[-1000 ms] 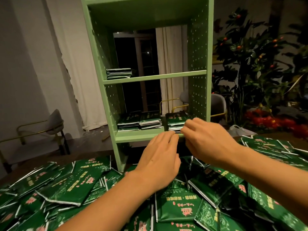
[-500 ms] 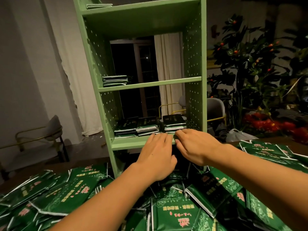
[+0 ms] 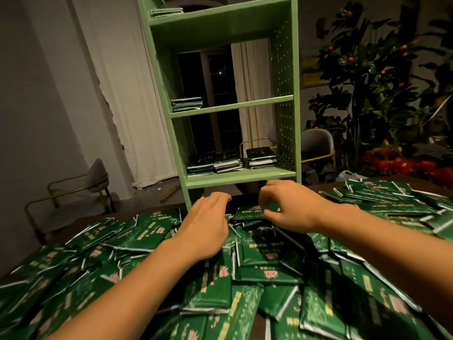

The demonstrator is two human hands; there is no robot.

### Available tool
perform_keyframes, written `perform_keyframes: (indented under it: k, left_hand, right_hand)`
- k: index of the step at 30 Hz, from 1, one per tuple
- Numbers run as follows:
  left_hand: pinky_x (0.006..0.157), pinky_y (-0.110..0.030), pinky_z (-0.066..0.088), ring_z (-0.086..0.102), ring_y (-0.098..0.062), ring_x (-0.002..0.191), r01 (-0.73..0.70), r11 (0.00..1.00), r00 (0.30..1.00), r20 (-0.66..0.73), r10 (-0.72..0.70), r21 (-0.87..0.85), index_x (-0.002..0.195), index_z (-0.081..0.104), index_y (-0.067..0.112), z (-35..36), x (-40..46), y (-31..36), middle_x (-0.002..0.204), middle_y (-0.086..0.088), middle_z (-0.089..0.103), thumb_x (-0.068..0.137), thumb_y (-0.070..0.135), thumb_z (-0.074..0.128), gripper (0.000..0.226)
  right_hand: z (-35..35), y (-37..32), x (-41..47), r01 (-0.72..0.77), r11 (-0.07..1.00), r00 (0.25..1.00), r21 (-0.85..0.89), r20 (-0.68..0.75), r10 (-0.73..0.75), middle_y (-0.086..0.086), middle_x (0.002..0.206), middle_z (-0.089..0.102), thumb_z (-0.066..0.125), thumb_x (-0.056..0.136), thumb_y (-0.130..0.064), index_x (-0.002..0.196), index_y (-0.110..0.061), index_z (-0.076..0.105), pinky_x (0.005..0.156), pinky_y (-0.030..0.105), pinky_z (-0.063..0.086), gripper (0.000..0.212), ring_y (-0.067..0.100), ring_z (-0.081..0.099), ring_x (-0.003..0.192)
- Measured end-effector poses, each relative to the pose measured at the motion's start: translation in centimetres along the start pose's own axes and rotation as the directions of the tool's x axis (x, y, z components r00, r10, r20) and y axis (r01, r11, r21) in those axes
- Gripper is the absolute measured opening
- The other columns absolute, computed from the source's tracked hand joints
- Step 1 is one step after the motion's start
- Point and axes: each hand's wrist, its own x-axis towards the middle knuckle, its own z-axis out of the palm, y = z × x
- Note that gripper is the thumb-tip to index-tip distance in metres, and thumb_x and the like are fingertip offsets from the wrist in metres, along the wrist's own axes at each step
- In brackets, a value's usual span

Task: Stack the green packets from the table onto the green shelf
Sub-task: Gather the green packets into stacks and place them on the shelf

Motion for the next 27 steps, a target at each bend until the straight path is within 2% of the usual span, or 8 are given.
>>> perform_keyframes:
  k: [5,8,10,14,17,23,25,27]
  left_hand:
    - [0.113,-0.039,0.034,0.041,-0.022,0.135,0.016,0.997,0.999,0.043,-0.013,-0.072,0.145,0.042,0.021,1.0,-3.7,0.2,0.149,0.001,0.043,0.1,0.009,0.039,0.046]
    - [0.113,-0.038,0.033,0.042,-0.021,0.134,0.034,0.992,0.999,0.035,-0.03,-0.12,0.142,0.045,0.021,2.3,-5.4,0.6,0.146,0.002,0.046,0.101,0.009,0.038,0.043]
    - [0.113,-0.037,0.034,0.043,-0.02,0.134,0.058,0.986,0.998,0.027,-0.055,-0.154,0.141,0.046,0.022,3.3,-6.3,0.9,0.145,0.003,0.046,0.101,0.009,0.038,0.042]
    - [0.112,-0.028,0.034,0.041,-0.012,0.134,0.131,0.963,0.99,-0.026,-0.141,-0.233,0.143,0.044,0.024,4.7,-7.8,1.0,0.146,0.008,0.045,0.104,0.011,0.038,0.041]
    - [0.104,-0.021,0.033,0.042,-0.005,0.126,0.142,0.936,0.979,-0.093,-0.18,-0.321,0.141,0.045,0.025,4.7,-8.2,1.1,0.143,0.012,0.046,0.105,0.011,0.038,0.039]
    - [0.099,-0.017,0.032,0.045,-0.001,0.119,0.134,0.9,0.971,-0.128,-0.204,-0.416,0.138,0.049,0.024,4.2,-8.1,0.9,0.139,0.011,0.05,0.104,0.006,0.038,0.039]
    - [0.099,-0.018,0.032,0.045,-0.002,0.12,0.126,0.883,0.97,-0.13,-0.205,-0.452,0.137,0.048,0.024,4.0,-8.1,0.8,0.139,0.01,0.051,0.102,0.005,0.041,0.041]
    - [0.102,-0.023,0.033,0.045,-0.005,0.124,0.119,0.87,0.978,-0.098,-0.187,-0.478,0.14,0.042,0.027,3.8,-8.3,0.8,0.142,0.011,0.048,0.098,0.009,0.048,0.046]
  right_hand:
    - [0.4,-2.6,-3.3,-0.001,0.995,0.968,0.096,0.248,-0.023,-0.003,0.12,0.058,0.072,0.082,-0.052,0.116,-0.024,0.065,0.096,0.038,0.052,0.044,0.017,0.058,0.111]
    - [1.3,-4.2,-4.7,0.024,0.998,0.925,0.055,0.378,-0.043,-0.006,0.131,0.051,0.076,0.071,-0.068,0.131,-0.027,0.057,0.104,0.037,0.047,0.075,0.016,0.052,0.12]
    - [2.4,-4.9,-5.3,0.023,1.0,0.917,0.02,0.398,-0.029,-0.005,0.131,0.049,0.077,0.068,-0.071,0.136,-0.028,0.051,0.105,0.037,0.046,0.084,0.017,0.05,0.121]
    - [4.0,-4.8,-6.0,-0.037,0.999,0.961,0.028,0.275,0.028,-0.001,0.133,0.05,0.068,0.087,-0.053,0.141,-0.022,0.048,0.108,0.034,0.042,0.066,0.018,0.05,0.124]
    - [4.9,-4.7,-6.2,-0.069,0.997,0.973,0.032,0.225,0.06,-0.001,0.13,0.053,0.064,0.089,-0.043,0.138,-0.018,0.052,0.112,0.03,0.036,0.056,0.018,0.049,0.123]
    - [6.7,-5.4,-6.3,-0.056,0.998,0.994,-0.036,-0.094,0.053,-0.008,0.107,0.065,0.055,0.099,-0.034,0.115,-0.026,0.064,0.086,0.034,0.052,0.02,0.016,0.057,0.106]
    - [6.8,-5.3,-6.4,-0.042,0.998,0.978,0.051,-0.201,0.051,-0.01,0.112,0.066,0.056,0.099,-0.028,0.121,-0.028,0.063,0.088,0.036,0.052,0.023,0.015,0.059,0.107]
    - [6.5,-5.4,-6.4,0.038,0.958,0.937,0.283,-0.344,0.065,-0.012,0.114,0.065,0.061,0.096,-0.019,0.122,-0.026,0.065,0.093,0.032,0.05,0.027,0.009,0.059,0.108]
